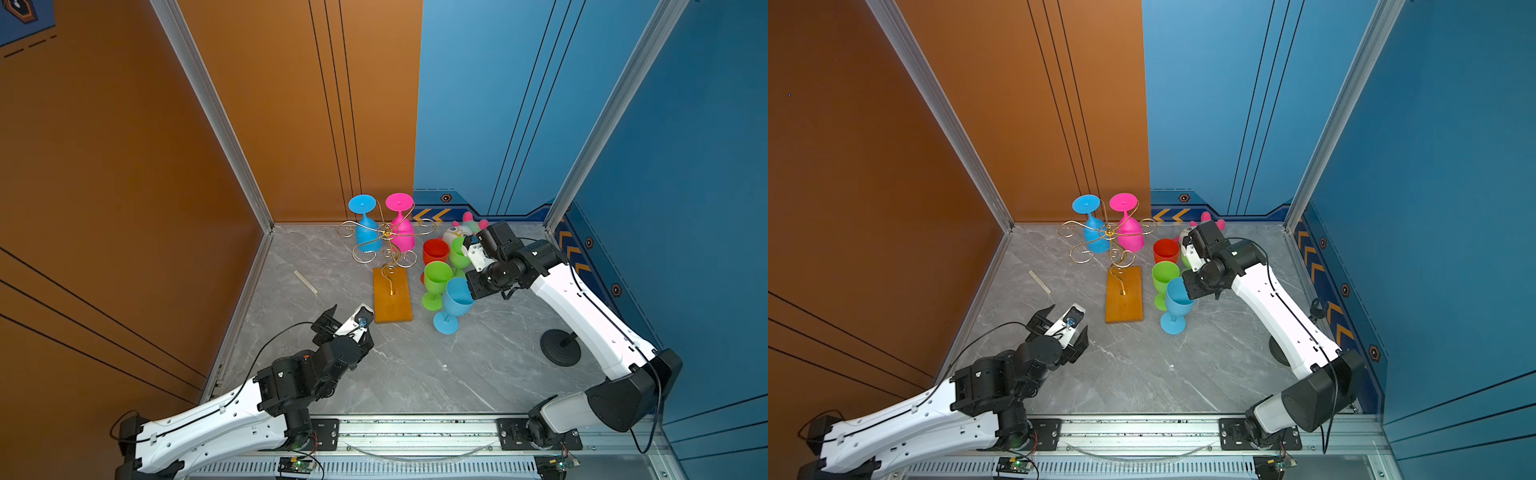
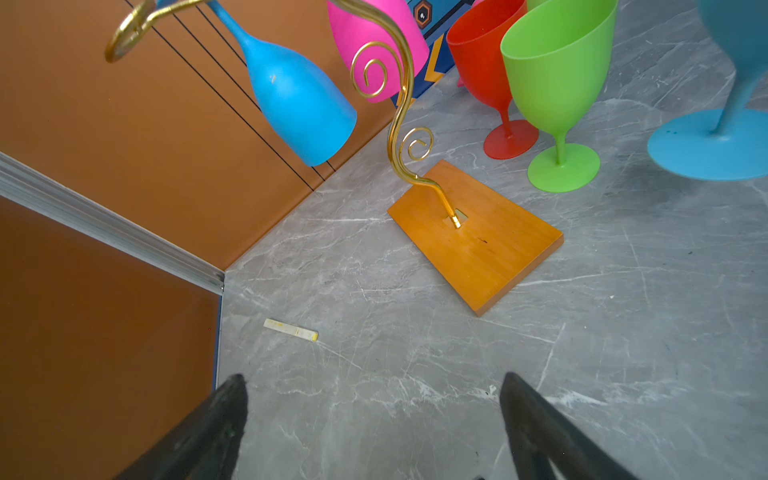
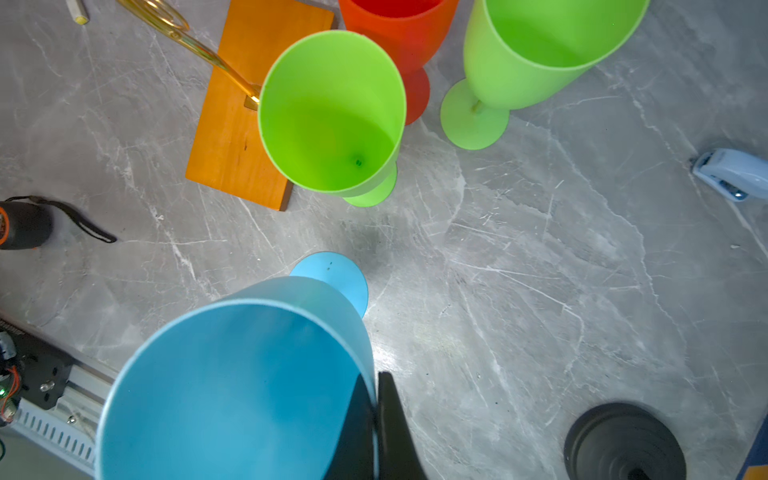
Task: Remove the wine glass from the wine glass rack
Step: 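Carry the cyan glass beside the green glasses with the right gripper while the left retracts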
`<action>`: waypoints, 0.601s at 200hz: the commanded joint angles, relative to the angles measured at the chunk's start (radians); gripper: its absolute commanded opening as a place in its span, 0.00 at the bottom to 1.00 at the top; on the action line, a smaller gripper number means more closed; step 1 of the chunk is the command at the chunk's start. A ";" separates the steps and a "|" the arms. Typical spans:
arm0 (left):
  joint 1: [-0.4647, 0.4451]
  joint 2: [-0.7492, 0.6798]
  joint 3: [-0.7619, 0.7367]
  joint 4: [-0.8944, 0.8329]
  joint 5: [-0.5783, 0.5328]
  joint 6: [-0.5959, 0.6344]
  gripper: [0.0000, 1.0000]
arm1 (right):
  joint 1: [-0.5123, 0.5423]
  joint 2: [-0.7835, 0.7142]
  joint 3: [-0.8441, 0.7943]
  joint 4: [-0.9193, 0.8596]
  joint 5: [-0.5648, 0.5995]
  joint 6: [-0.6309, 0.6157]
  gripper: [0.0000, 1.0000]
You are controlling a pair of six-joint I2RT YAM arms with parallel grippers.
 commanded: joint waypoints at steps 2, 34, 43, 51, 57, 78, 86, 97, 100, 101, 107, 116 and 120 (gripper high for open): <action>0.053 -0.010 0.035 -0.073 0.077 -0.087 0.95 | -0.021 0.006 -0.012 -0.023 0.086 0.012 0.00; 0.115 -0.016 0.038 -0.074 0.125 -0.113 0.95 | -0.046 0.019 -0.013 -0.012 0.123 0.023 0.00; 0.126 -0.017 0.039 -0.074 0.146 -0.115 0.95 | -0.052 0.020 -0.019 -0.001 0.136 0.023 0.00; 0.137 -0.016 0.039 -0.076 0.150 -0.119 0.95 | -0.058 0.021 -0.027 0.011 0.147 0.024 0.00; 0.142 -0.018 0.039 -0.079 0.156 -0.120 0.96 | -0.064 0.023 -0.030 0.017 0.153 0.025 0.00; 0.151 -0.026 0.039 -0.086 0.167 -0.126 0.98 | -0.085 0.034 -0.038 0.032 0.151 0.028 0.00; 0.154 -0.030 0.038 -0.087 0.169 -0.129 0.99 | -0.092 0.039 -0.041 0.040 0.153 0.028 0.00; 0.158 -0.033 0.038 -0.088 0.169 -0.131 1.00 | -0.100 0.046 -0.044 0.053 0.159 0.032 0.00; 0.160 -0.034 0.038 -0.088 0.170 -0.130 1.00 | -0.102 0.048 -0.044 0.057 0.162 0.034 0.00; 0.160 -0.033 0.038 -0.088 0.169 -0.130 1.00 | -0.102 0.050 -0.044 0.059 0.162 0.034 0.00; 0.163 -0.035 0.038 -0.087 0.172 -0.132 1.00 | -0.105 0.054 -0.044 0.067 0.166 0.035 0.00; 0.170 -0.037 0.038 -0.087 0.173 -0.135 0.99 | -0.111 0.061 -0.047 0.081 0.169 0.039 0.00; 0.170 -0.035 0.038 -0.088 0.173 -0.138 0.99 | -0.114 0.066 -0.047 0.088 0.172 0.040 0.00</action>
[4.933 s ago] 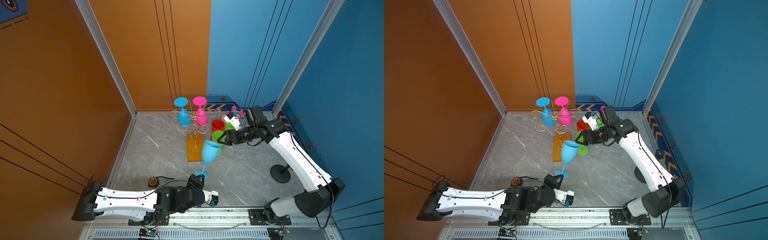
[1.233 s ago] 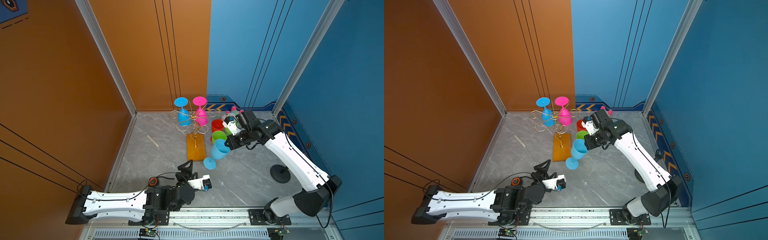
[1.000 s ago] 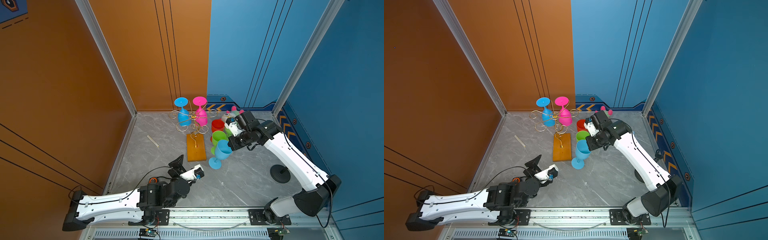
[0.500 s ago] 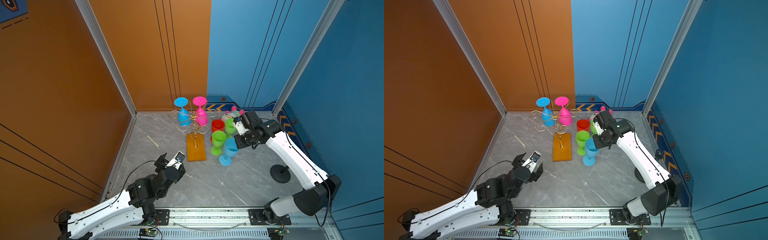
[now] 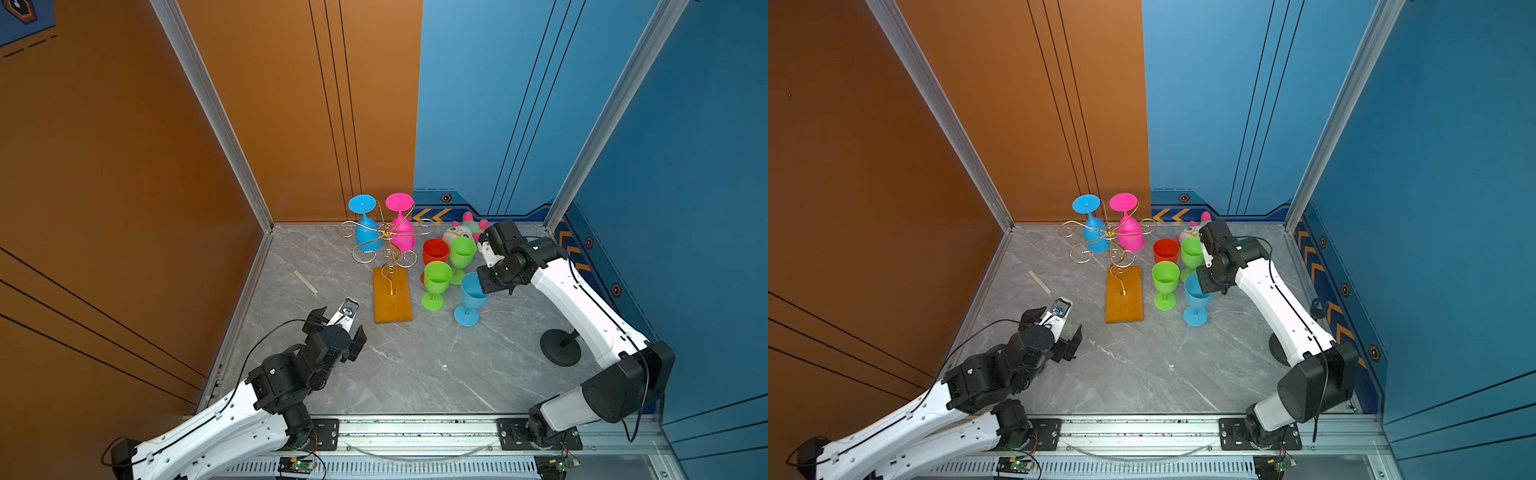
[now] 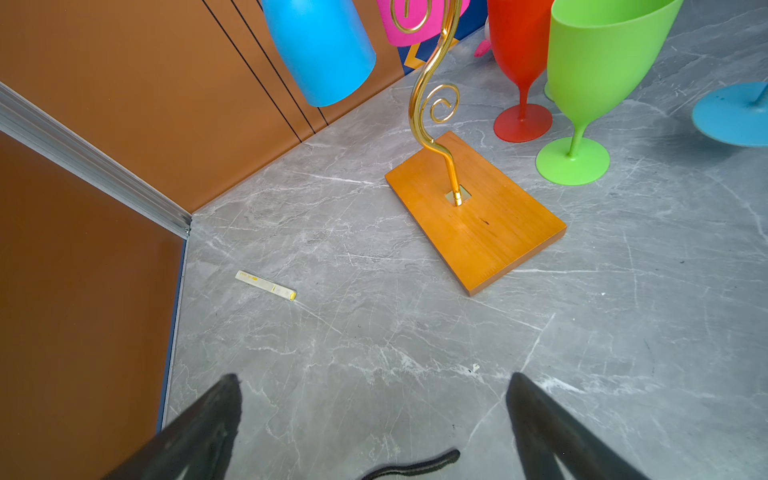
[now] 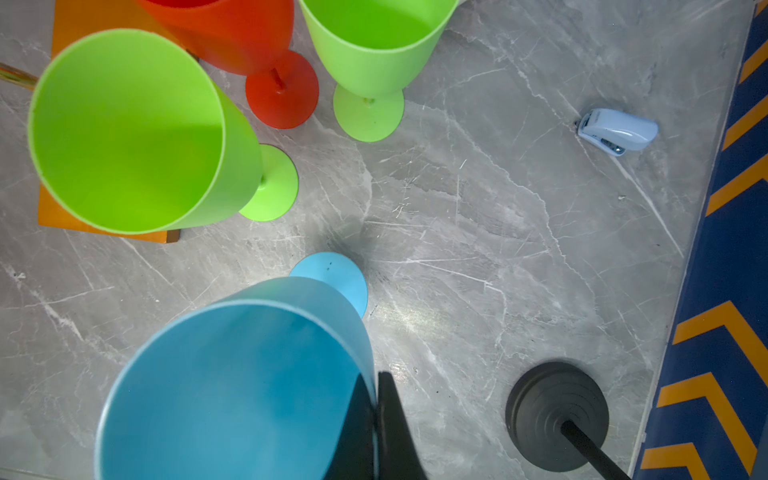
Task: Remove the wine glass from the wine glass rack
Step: 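Carry the cyan glass beside the green glasses with the right gripper while the left retracts, then set the cyan glass upright on the table and open the right gripper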
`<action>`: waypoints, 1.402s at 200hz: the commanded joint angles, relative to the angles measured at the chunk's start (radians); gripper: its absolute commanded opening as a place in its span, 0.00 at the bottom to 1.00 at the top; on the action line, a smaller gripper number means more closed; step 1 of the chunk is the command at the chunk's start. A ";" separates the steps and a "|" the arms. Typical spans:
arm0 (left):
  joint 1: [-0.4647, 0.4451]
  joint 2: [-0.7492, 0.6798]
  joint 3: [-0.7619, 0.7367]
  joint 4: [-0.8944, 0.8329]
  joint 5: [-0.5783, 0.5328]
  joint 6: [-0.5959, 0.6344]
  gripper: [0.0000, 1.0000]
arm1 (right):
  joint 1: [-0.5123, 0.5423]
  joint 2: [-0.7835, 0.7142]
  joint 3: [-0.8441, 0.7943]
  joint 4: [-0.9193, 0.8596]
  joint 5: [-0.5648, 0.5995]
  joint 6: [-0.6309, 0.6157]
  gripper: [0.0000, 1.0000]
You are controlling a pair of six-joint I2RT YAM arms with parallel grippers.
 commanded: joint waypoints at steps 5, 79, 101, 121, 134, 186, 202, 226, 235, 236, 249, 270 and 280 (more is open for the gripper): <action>0.023 -0.008 0.025 -0.021 0.025 -0.026 0.99 | -0.017 0.028 -0.010 0.060 0.043 0.030 0.00; 0.038 -0.013 0.021 -0.021 0.037 -0.025 0.98 | -0.053 0.133 0.033 0.107 0.027 0.031 0.00; 0.040 -0.013 0.021 -0.021 0.034 -0.022 0.98 | -0.056 0.150 0.037 0.123 0.019 0.030 0.00; 0.041 -0.012 0.021 -0.021 0.033 -0.019 0.98 | -0.060 0.165 0.046 0.136 0.010 0.033 0.00; 0.042 -0.012 0.021 -0.021 0.033 -0.017 0.98 | -0.060 0.176 0.053 0.142 0.004 0.033 0.00; 0.042 -0.015 0.019 -0.020 0.032 -0.014 0.98 | -0.061 0.220 0.096 0.148 -0.008 0.033 0.00; 0.044 -0.015 0.020 -0.021 0.032 -0.012 0.98 | -0.063 0.230 0.099 0.155 -0.013 0.034 0.00; 0.045 -0.016 0.018 -0.019 0.033 -0.010 0.98 | -0.068 0.241 0.097 0.177 -0.028 0.039 0.00; 0.045 -0.015 0.018 -0.021 0.033 -0.009 0.98 | -0.068 0.245 0.097 0.181 -0.032 0.041 0.00; 0.045 -0.015 0.018 -0.020 0.033 -0.009 0.98 | -0.069 0.246 0.097 0.181 -0.032 0.041 0.00; 0.045 -0.015 0.018 -0.021 0.034 -0.009 0.98 | -0.071 0.252 0.099 0.186 -0.036 0.043 0.00; 0.045 -0.014 0.018 -0.021 0.033 -0.008 0.98 | -0.071 0.258 0.100 0.191 -0.041 0.044 0.00; 0.046 -0.013 0.018 -0.021 0.034 -0.008 0.98 | -0.072 0.260 0.102 0.193 -0.040 0.047 0.00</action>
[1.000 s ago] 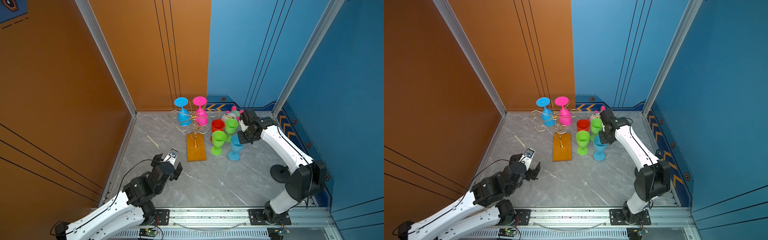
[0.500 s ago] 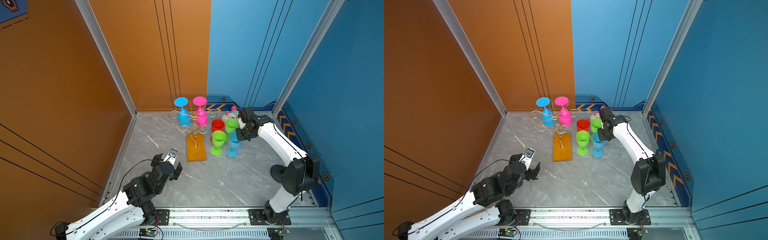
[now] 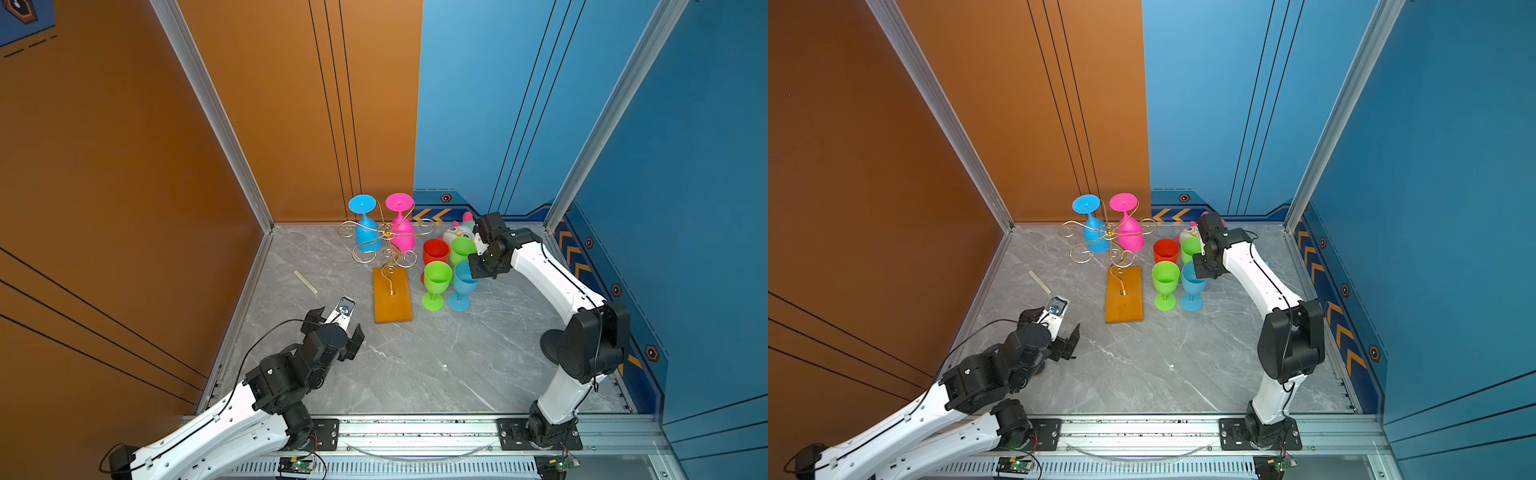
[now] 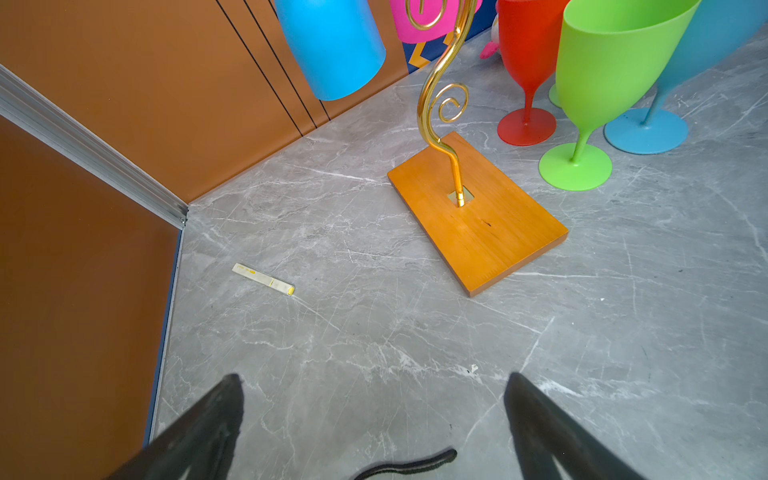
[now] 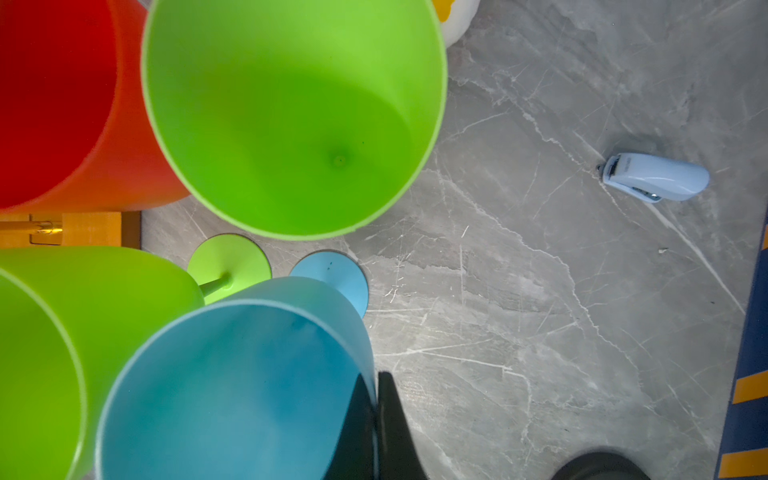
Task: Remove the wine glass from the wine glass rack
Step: 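Set the cyan glass upright on the table and open the right gripper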
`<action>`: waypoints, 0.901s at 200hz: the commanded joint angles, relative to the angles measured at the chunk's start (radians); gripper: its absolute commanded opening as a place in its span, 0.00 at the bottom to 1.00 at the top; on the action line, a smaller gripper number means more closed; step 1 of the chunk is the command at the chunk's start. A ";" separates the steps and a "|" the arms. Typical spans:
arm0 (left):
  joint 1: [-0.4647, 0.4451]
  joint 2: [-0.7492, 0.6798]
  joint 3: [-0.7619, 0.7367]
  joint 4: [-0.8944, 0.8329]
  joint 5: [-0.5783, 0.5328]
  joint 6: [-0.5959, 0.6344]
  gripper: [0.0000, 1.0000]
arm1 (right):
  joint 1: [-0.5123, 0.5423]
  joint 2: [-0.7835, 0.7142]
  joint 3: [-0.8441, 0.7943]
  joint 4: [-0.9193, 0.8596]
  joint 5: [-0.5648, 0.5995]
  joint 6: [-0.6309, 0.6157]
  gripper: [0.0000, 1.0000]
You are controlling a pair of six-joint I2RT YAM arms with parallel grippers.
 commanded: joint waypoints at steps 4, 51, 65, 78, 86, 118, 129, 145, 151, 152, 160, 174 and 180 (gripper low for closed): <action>0.013 -0.005 0.018 -0.019 0.009 0.006 0.98 | -0.008 0.019 0.029 0.020 -0.016 0.020 0.00; 0.017 -0.001 0.019 -0.018 0.013 0.008 0.98 | -0.012 0.027 0.031 0.025 -0.026 0.023 0.01; 0.017 -0.001 0.020 -0.019 0.013 0.008 0.98 | -0.013 0.028 0.031 0.025 -0.026 0.023 0.04; 0.017 -0.001 0.020 -0.019 0.014 0.007 0.98 | -0.014 0.028 0.031 0.025 -0.027 0.021 0.08; 0.019 0.000 0.020 -0.019 0.014 0.008 0.98 | -0.013 0.025 0.030 0.024 -0.028 0.021 0.11; 0.020 0.000 0.020 -0.018 0.017 0.008 0.98 | -0.012 0.023 0.024 0.024 -0.032 0.023 0.18; 0.022 0.001 0.019 -0.019 0.018 0.008 0.98 | -0.012 0.017 0.022 0.024 -0.032 0.023 0.22; 0.023 0.002 0.021 -0.020 0.021 0.007 0.98 | -0.012 0.009 0.021 0.023 -0.026 0.025 0.25; 0.023 0.004 0.021 -0.021 0.025 0.007 0.98 | -0.012 0.003 0.020 0.021 -0.025 0.024 0.25; 0.024 0.004 0.021 -0.021 0.025 0.007 0.98 | -0.012 0.004 0.020 0.022 -0.024 0.023 0.25; 0.026 0.005 0.022 -0.022 0.027 0.004 0.98 | -0.012 -0.005 0.018 0.021 -0.023 0.023 0.26; 0.028 0.009 0.022 -0.024 0.032 0.003 0.98 | -0.012 -0.022 0.019 0.019 -0.022 0.023 0.29; 0.030 0.010 0.024 -0.024 0.034 0.002 0.98 | -0.012 -0.031 0.021 0.017 -0.021 0.023 0.31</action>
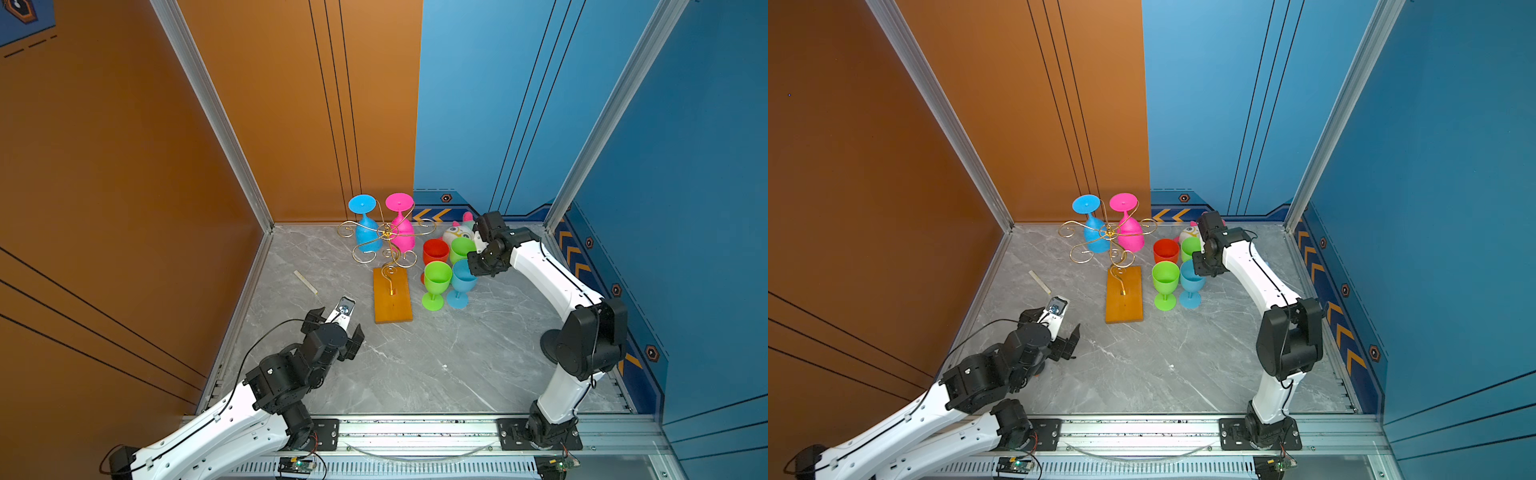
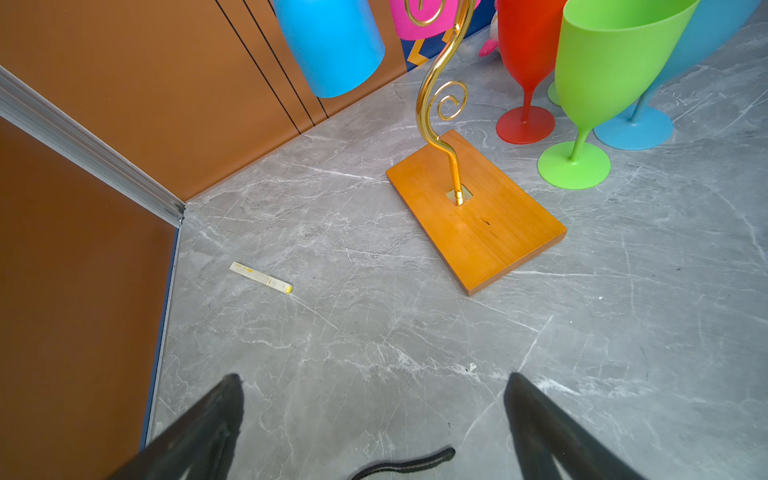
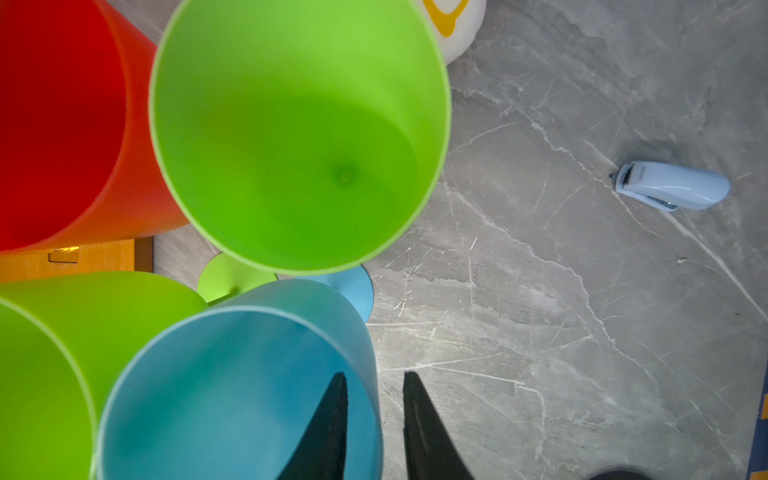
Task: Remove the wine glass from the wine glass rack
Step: 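Set the cyan glass upright on the table and open the right gripper, then lift the right gripper and move it toward the pink glass on the rack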
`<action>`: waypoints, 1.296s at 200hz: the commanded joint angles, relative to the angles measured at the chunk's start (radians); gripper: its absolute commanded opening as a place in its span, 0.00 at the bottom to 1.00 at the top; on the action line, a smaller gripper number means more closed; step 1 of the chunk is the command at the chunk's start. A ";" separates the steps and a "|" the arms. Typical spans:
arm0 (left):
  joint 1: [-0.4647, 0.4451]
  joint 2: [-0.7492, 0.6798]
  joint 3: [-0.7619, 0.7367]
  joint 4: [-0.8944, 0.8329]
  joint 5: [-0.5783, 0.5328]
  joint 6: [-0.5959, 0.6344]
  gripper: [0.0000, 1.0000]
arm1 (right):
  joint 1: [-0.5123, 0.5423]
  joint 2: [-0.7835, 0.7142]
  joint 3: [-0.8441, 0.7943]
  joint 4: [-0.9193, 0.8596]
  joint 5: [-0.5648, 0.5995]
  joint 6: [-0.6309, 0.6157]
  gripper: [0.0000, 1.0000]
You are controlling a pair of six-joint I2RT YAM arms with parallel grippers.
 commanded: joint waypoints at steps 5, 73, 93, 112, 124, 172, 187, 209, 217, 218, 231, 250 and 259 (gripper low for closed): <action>0.018 0.007 0.024 -0.022 0.020 0.002 0.98 | -0.004 -0.053 0.012 -0.006 -0.003 0.011 0.33; 0.076 0.014 0.030 -0.020 0.069 -0.013 0.98 | -0.004 -0.141 0.055 -0.022 -0.057 0.008 0.57; 0.099 0.012 0.031 -0.016 0.083 -0.020 0.98 | -0.004 -0.151 0.086 -0.023 -0.110 0.014 0.61; 0.123 0.006 0.029 -0.007 0.097 -0.025 0.98 | -0.004 -0.157 0.110 -0.025 -0.164 0.017 0.64; 0.141 -0.001 0.026 0.002 0.109 -0.030 0.98 | -0.003 -0.160 0.126 -0.026 -0.198 0.021 0.64; 0.205 -0.012 0.018 0.026 0.162 -0.043 0.98 | -0.001 -0.178 0.167 -0.027 -0.327 0.034 0.67; 0.228 -0.012 0.018 0.032 0.180 -0.048 0.98 | 0.000 -0.176 0.176 -0.027 -0.366 0.039 0.69; 0.266 -0.012 0.014 0.044 0.202 -0.059 0.98 | -0.001 -0.165 0.232 -0.018 -0.410 0.051 0.70; 0.280 -0.013 0.013 0.047 0.210 -0.063 0.98 | -0.002 -0.161 0.242 -0.009 -0.425 0.058 0.70; 0.282 -0.013 0.013 0.047 0.211 -0.064 0.98 | -0.002 -0.160 0.244 -0.008 -0.427 0.059 0.70; 0.301 -0.015 0.011 0.052 0.220 -0.068 0.98 | -0.006 -0.151 0.261 0.006 -0.455 0.074 0.70; 0.319 -0.019 0.008 0.056 0.226 -0.070 0.98 | -0.010 -0.133 0.290 0.026 -0.491 0.096 0.70; 0.324 -0.022 0.007 0.057 0.229 -0.071 0.98 | -0.015 -0.123 0.301 0.039 -0.505 0.108 0.70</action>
